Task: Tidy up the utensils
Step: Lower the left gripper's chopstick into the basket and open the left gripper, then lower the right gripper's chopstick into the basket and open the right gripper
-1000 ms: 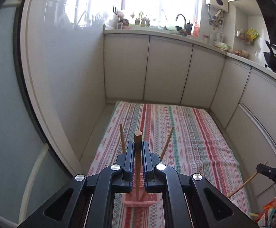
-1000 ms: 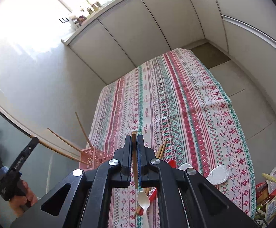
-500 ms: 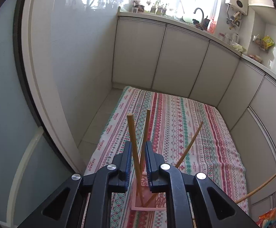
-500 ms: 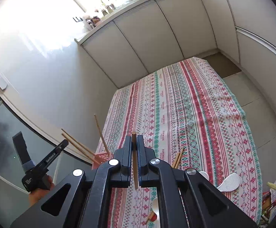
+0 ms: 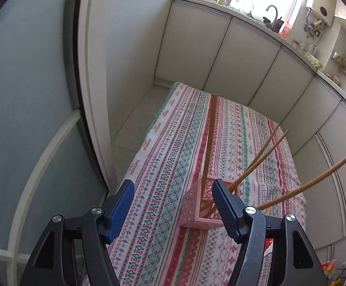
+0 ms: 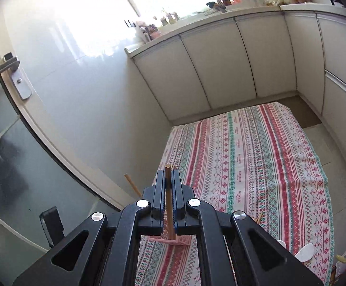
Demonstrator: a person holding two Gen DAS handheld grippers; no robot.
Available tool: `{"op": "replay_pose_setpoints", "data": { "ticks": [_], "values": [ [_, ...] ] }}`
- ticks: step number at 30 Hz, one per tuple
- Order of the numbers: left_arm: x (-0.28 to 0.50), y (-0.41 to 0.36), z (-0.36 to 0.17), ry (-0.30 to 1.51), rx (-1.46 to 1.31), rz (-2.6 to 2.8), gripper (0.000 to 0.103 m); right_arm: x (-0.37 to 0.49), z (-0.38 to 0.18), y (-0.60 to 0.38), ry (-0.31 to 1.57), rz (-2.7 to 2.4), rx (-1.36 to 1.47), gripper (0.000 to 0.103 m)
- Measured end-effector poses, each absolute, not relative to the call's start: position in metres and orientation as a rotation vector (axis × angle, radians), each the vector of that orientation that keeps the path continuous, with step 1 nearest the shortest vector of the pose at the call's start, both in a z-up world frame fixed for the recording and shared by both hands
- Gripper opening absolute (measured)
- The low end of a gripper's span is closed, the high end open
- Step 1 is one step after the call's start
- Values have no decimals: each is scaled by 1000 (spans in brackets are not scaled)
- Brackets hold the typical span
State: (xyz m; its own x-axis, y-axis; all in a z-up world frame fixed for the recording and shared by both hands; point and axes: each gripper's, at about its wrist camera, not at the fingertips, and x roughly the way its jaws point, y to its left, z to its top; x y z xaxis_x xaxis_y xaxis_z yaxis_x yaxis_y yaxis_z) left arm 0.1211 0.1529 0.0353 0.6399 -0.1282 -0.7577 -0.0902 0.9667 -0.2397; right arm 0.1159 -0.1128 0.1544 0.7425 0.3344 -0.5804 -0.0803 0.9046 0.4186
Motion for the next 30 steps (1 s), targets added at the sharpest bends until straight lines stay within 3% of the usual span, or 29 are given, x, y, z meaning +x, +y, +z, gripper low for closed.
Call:
{"op": "replay_pose_setpoints", "data": {
  "ticks": [9,21,24,26,28,30],
  "values": [
    [127,162,22,908,-310,-45,70,154,115,-47,834,142,189,5],
    [126,147,23,920,-273,-95,74,182,79,-59,941,138,309,7],
    [125,140,25,920,-254,-115,77,179,86,-66,940,145,338,16],
    [124,134,27,921,-241,-124,77,172,94,-72,922,145,339,31],
    [122,128,29,919,-233,-140,78,165,102,-80,899,145,340,39],
    [120,122,31,917,-222,-154,79,156,107,-89,883,148,353,41]
  ]
}}
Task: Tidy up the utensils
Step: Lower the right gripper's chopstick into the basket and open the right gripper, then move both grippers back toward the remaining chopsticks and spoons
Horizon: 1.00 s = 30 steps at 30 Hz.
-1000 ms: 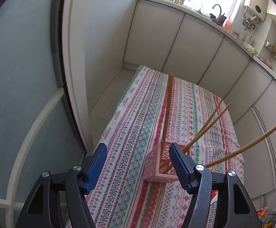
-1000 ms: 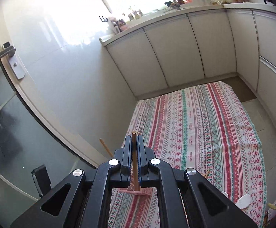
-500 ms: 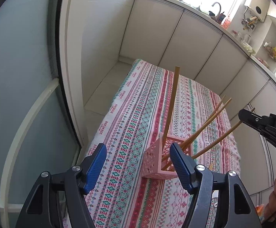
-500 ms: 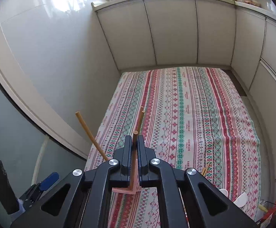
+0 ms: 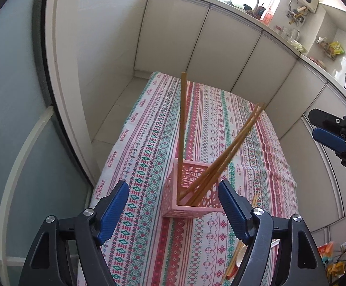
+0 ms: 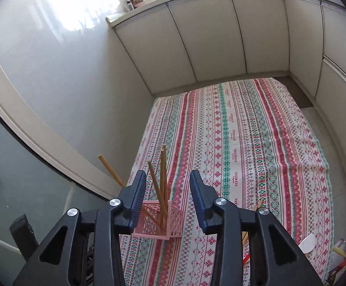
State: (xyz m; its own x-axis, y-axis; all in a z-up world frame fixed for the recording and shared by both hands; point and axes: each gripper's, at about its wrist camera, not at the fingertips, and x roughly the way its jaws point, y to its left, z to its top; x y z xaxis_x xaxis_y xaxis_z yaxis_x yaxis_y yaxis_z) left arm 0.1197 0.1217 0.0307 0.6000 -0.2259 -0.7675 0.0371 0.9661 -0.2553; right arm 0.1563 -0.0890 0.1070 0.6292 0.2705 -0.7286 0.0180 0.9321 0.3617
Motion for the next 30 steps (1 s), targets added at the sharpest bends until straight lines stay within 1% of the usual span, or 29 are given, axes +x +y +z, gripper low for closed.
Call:
{"op": "replay_pose_setpoints", "data": {
  "ticks": [3,5,7,9,14,17,30],
  "values": [
    [114,110,34,914,-197,-176,80,138,112,-107,873,145,364,46],
    [110,102,38,911,-182,-201,82,126,111,-121,874,128,359,54],
    [107,92,40,908,-164,-227,84,115,106,-135,885,112,362,56],
    [105,81,39,914,-143,-242,84,102,98,-153,901,90,367,59],
    [101,50,31,953,-102,-294,84,80,69,-198,957,23,416,72],
    [100,28,22,983,-71,-323,85,74,47,-218,1006,-17,431,73],
    [103,-63,-30,1123,60,-433,84,65,-23,-281,1210,-145,495,74]
  ]
}}
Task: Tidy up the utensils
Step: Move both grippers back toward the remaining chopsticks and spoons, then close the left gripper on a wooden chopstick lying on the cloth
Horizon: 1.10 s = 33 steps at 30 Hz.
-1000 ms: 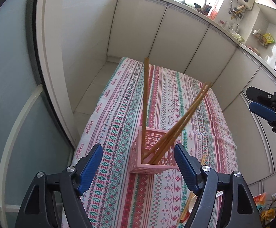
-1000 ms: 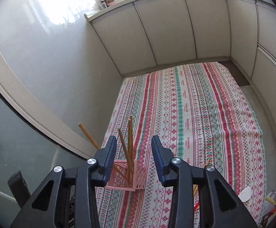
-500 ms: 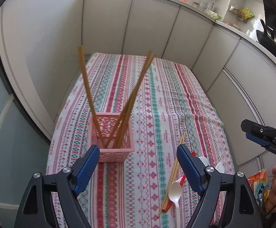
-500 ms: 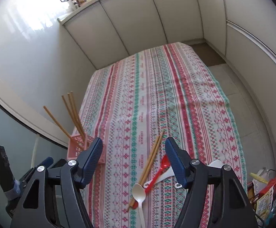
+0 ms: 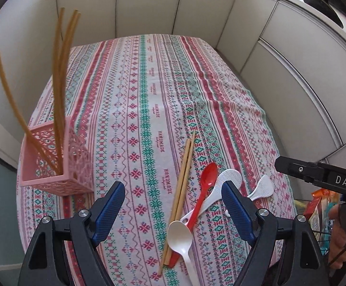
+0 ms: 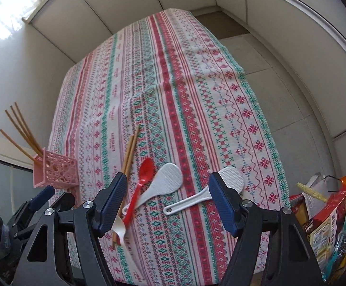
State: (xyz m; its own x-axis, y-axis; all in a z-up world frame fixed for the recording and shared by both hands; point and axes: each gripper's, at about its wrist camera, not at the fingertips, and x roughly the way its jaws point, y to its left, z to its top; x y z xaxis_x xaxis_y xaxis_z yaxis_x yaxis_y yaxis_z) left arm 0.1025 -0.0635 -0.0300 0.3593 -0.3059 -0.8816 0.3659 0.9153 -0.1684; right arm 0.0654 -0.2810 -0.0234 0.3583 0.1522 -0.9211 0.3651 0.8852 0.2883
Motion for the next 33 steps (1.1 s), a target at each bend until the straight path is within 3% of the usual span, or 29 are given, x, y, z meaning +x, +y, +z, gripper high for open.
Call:
{"op": "replay_pose_setpoints", "data": {
  "ticks": [5,8,13,16,18,33],
  "values": [
    [119,-78,-48,1166,86,-441,83,66,-43,-299,1264,-173,491,74],
    [134,-82,-62,1207,47,-453,76,68,-52,-305,1294,-181,497,74],
    [159,-97,-91,1305,-32,-484,33,72,-54,-311,1290,-172,522,74],
    [166,-108,-102,1326,-28,-508,16,75,-55,-312,1292,-166,528,74],
    [171,-115,-109,1330,-12,-501,11,76,-56,-312,1295,-162,530,74],
    [188,-132,-125,1336,57,-444,9,77,-55,-323,1285,-166,571,74]
  ]
}}
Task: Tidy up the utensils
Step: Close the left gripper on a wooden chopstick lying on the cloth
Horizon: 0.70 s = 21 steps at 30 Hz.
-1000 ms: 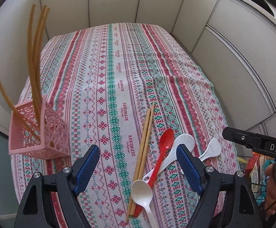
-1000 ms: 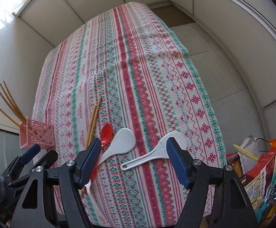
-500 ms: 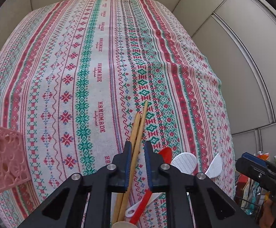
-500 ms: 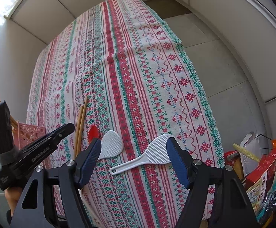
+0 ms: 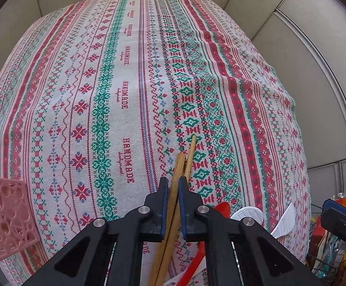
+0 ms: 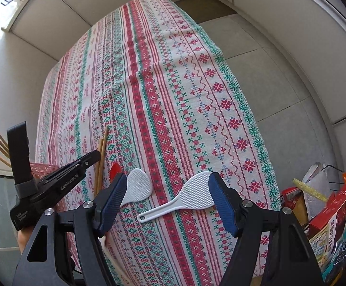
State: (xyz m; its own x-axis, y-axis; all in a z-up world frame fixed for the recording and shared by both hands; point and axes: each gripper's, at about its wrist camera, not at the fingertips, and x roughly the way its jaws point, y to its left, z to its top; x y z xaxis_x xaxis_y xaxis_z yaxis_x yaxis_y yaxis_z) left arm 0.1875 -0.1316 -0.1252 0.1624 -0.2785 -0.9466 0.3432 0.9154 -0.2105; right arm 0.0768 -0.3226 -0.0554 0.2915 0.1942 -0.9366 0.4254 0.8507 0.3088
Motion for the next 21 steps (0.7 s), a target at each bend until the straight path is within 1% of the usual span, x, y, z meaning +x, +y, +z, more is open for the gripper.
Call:
{"op": "replay_pose_setpoints", "data": {
  "ticks": [3,11,13,17,21],
  "values": [
    [191,-137,-128,1331,85,-421,11,77,-56,-322,1287,-166,567,74],
    [192,-148,-130,1315,189,-410,10,79,-57,-322,1293,-171,575,74],
    [192,-144,-130,1319,195,-400,8,79,-57,-322,1296,-169,576,74],
    [189,-132,-126,1295,222,-361,7,80,-58,-319,1303,-158,577,74],
    [188,-114,-109,1248,199,-346,7,84,-57,-315,1297,-153,565,74]
  ]
}}
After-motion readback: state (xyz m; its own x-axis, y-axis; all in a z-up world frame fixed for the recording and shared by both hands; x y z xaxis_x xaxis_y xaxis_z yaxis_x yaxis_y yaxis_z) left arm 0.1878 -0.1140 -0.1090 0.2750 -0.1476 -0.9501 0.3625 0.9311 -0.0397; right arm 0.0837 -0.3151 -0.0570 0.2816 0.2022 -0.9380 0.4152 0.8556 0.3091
